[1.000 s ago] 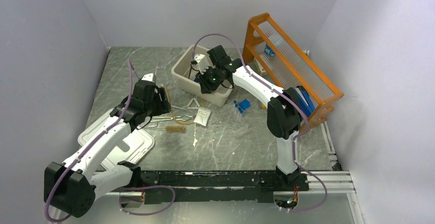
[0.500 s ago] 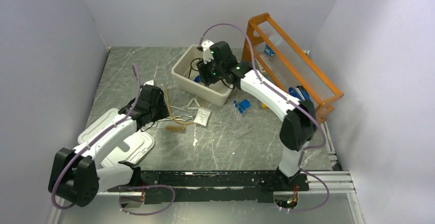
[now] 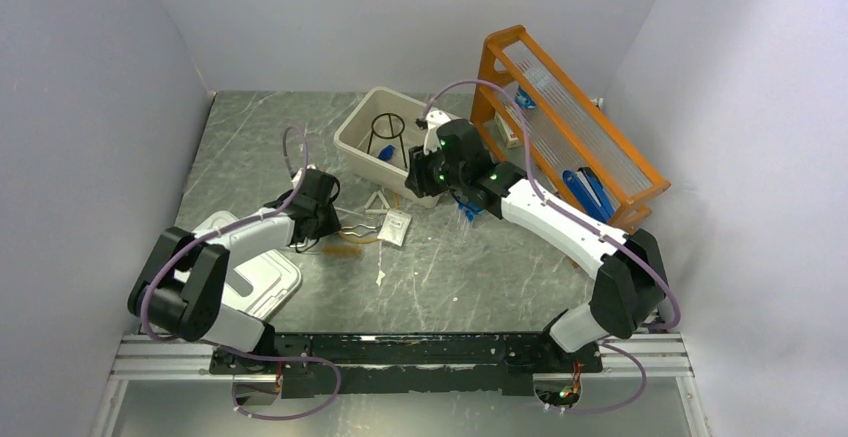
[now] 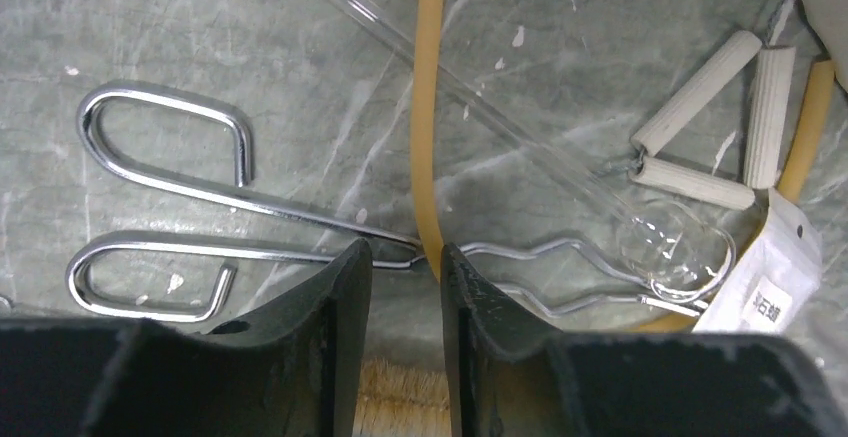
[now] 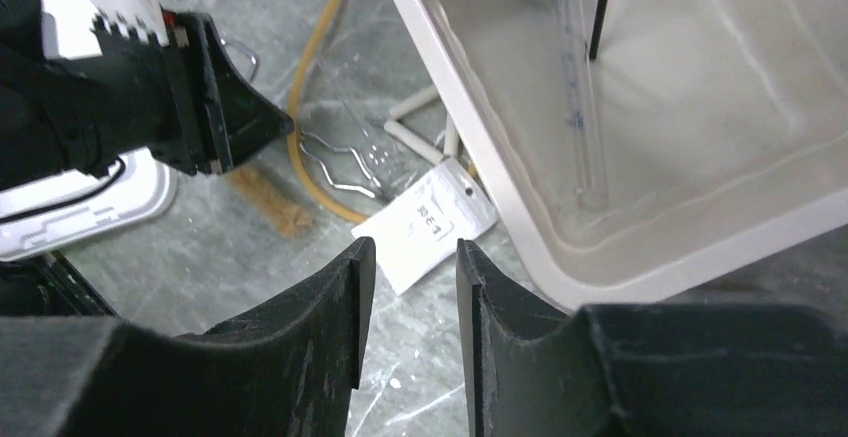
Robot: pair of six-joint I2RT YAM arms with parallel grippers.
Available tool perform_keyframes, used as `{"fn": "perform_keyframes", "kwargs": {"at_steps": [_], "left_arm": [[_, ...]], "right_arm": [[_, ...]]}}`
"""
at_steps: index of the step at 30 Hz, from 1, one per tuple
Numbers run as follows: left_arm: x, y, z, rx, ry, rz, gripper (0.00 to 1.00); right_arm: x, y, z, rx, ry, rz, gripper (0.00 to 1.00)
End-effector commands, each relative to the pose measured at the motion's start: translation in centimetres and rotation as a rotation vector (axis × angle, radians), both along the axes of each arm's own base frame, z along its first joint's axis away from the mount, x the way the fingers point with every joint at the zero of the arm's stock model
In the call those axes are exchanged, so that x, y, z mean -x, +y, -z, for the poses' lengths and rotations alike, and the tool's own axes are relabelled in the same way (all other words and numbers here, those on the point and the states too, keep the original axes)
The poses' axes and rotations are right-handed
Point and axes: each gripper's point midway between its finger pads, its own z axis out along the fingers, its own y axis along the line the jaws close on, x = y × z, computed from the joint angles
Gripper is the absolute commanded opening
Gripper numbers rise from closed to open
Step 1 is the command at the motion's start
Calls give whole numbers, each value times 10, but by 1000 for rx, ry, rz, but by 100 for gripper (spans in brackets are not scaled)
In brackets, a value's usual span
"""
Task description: Organize the chemistry lab equipment
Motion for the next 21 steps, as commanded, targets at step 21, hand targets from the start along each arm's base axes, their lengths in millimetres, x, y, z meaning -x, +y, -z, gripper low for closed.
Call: {"fn": "perform_keyframes", "kwargs": {"at_steps": [21], "left_arm": [[-43,-6,-25,-119,-98,6,22]], "right_arm": [[10,-3,3,-32,0,9,34]]}}
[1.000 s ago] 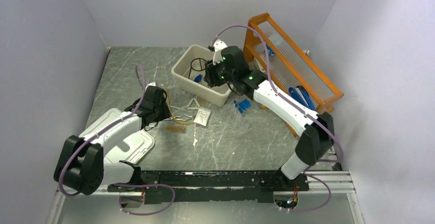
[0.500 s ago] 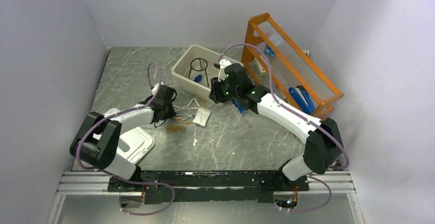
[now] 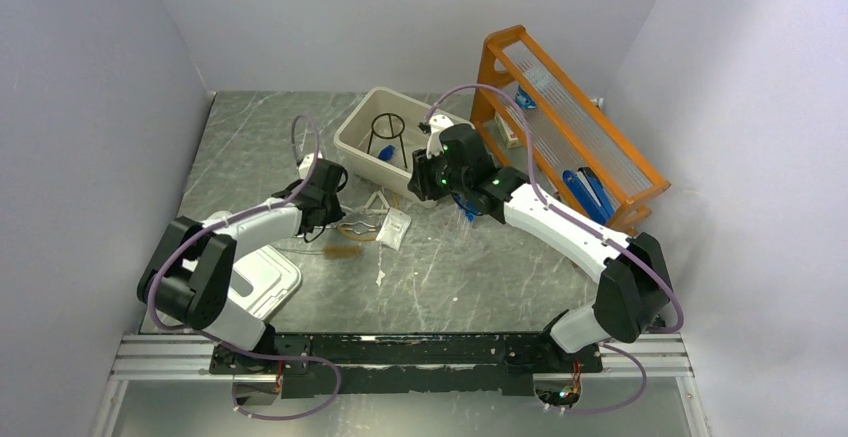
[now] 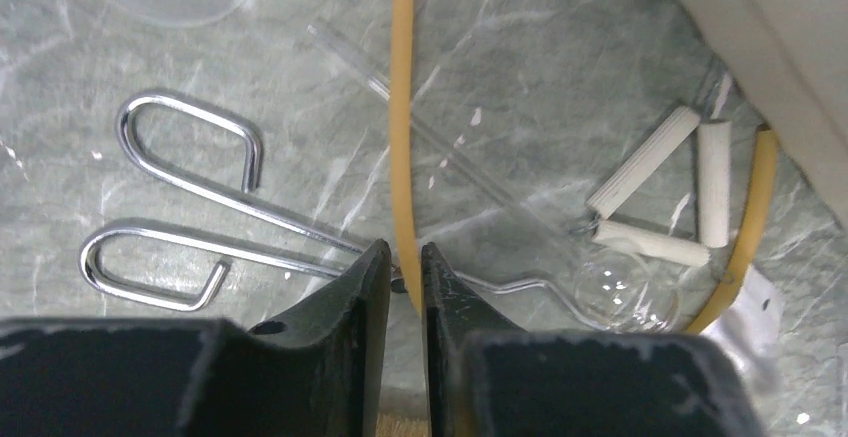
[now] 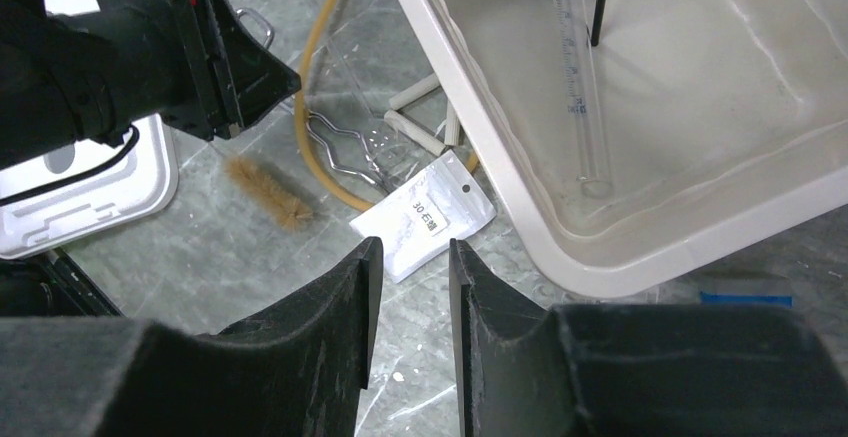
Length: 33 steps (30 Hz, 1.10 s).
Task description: Organize the chemistry lab equipment
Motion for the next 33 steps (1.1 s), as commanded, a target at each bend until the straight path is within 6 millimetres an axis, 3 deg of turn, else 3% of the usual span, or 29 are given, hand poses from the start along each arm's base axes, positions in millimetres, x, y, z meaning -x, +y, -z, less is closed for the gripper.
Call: {"fn": "perform_keyframes", "kwargs": {"at_steps": [1,14,21,25,33], "left_arm": [[-18,-3,-18,-45,-36,18,22],[-17,-3,13,-80,46,15,38],[-16,-4,25,-86,68,25,21],[-17,-7,6,-68,39,36,5],[2,-6,-68,-18,-41,77,5]], "right_arm": [[1,2,-9,-29,-27,0,34],[1,4,-8,-29,-23,-4,34],[2,2,-8,-24,-24,5,34],[4,1,-10,-31,-33,5,33],[19,14,-18,-73,-47,-55,38]]}}
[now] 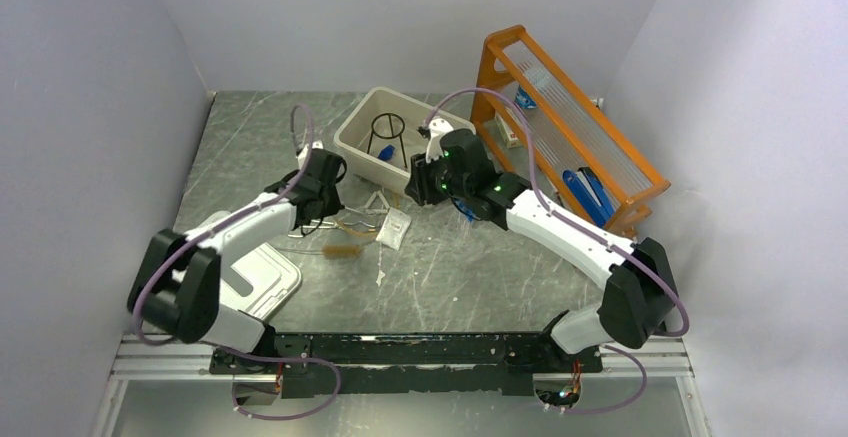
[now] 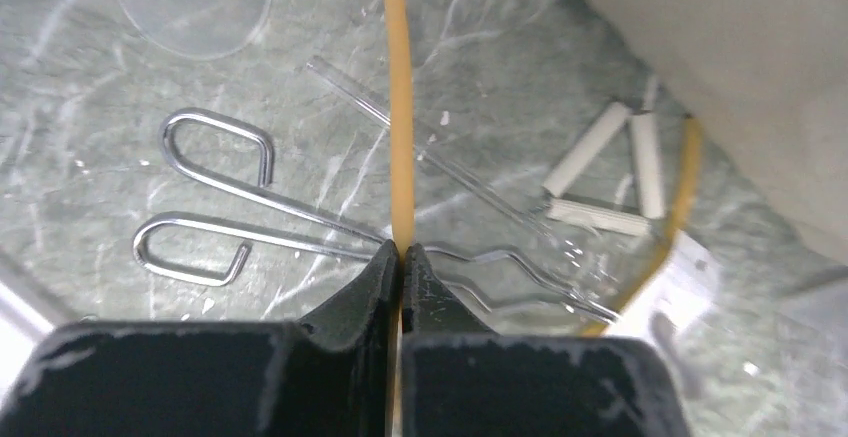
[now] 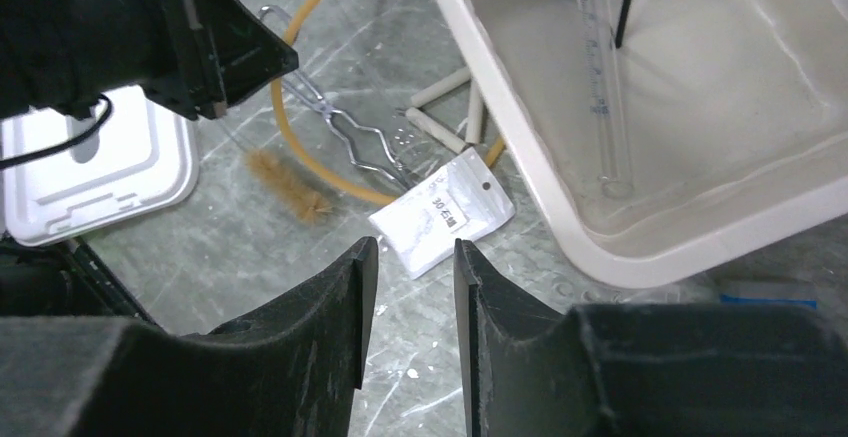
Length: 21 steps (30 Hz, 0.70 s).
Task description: Organize the chemistry lab equipment
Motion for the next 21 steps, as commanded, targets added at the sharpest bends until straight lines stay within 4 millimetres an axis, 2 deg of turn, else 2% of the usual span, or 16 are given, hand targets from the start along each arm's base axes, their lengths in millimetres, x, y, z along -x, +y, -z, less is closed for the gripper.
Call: {"fn": "perform_keyframes", "kwargs": {"at_steps": [1,5,12,16,21], "left_arm": [[9,-1,-52,25,-59,38,5],[17,1,-88,55,-110,51,5],[18,-5,-157,133,-226,79,5],[23,-6,-184,162,-260,91,5],[30,-9,-204,200,-283,110,5]], "right_arm": [[12,14,-18,-56,-44,-51,40],[25,28,-21,-74,-57,-106,46],[59,76,-32,-191,-119,-320,60],[65,107,-33,-237,-134,-388,63],[62,143,-28,-255,-161,-398,64]]}}
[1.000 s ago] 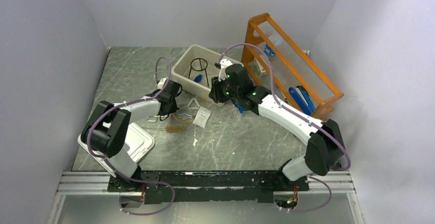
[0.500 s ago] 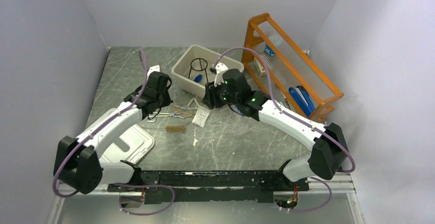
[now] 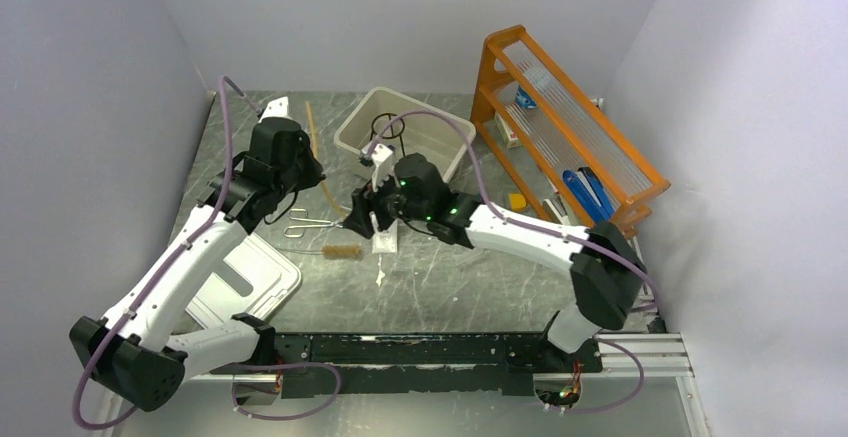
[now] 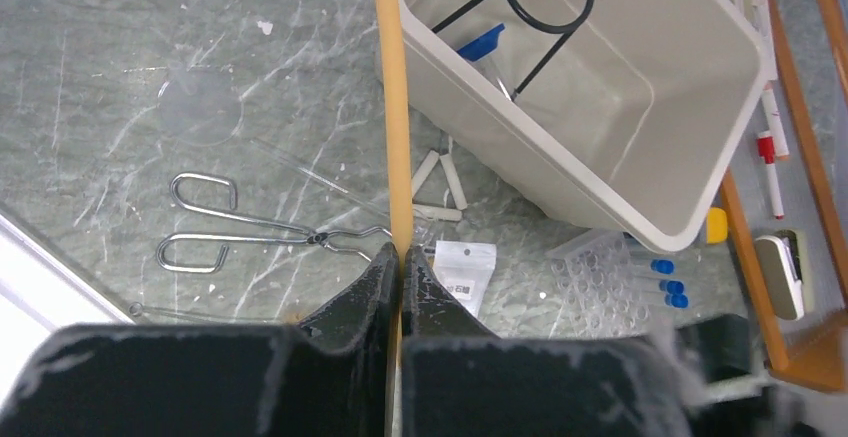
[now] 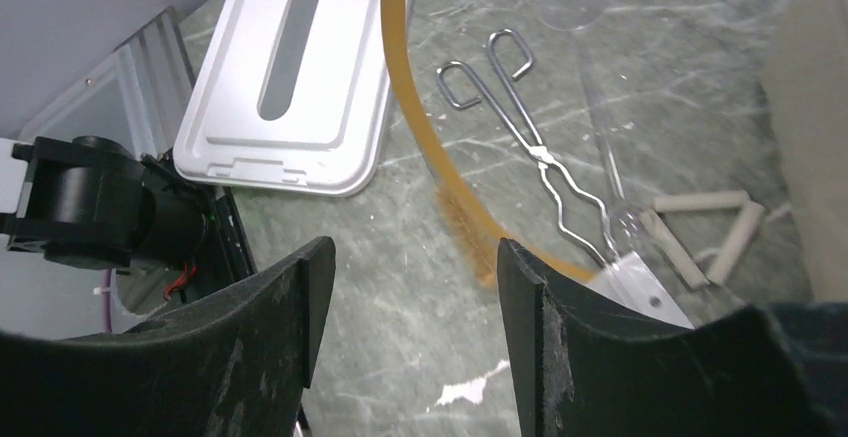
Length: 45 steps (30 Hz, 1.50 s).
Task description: Organize the chemistry lab equipment
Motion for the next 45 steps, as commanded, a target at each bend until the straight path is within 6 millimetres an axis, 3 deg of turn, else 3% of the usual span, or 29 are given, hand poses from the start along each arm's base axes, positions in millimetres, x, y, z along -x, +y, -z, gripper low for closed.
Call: {"fn": "perform_keyframes", "kwargs": {"at_steps": [1,9,14,17,20,23,25,30,32,39,45], "left_arm": [[14,-4,-16,17,4,49,5],[23,1,-43,38,-44,51,5],[26,1,-51,46,-58,57,5],[27,0,-54,52,-64,61,5],[27,1,-54,51,-65,57,5],[29,1,-54,53,-65,64,5],[30,2,-53,52,-66,65,12],[32,-12,-67,88,-107,151,61],[34,-24,-78,124,-135,217,71],[36,-38,-102,159,-208,306,81],[35,-43,-83,139,-187,342,81]], "right_arm": [[-5,38,-23,-111,-63,-27,64],[-14,64,-17,-179,-48,-18,56],[7,75,-15,-212,-24,-147,49],[12,74,-20,-245,-14,-159,36],[13,70,-34,-277,-34,-148,14],[17,59,-56,-317,-71,-133,1],[19,49,-72,-335,-99,-114,0],[17,17,-125,-376,-178,-29,0],[11,5,-138,-354,-195,18,0],[-31,-33,-162,-273,-204,193,0],[-74,-68,-169,-248,-242,301,0]]}}
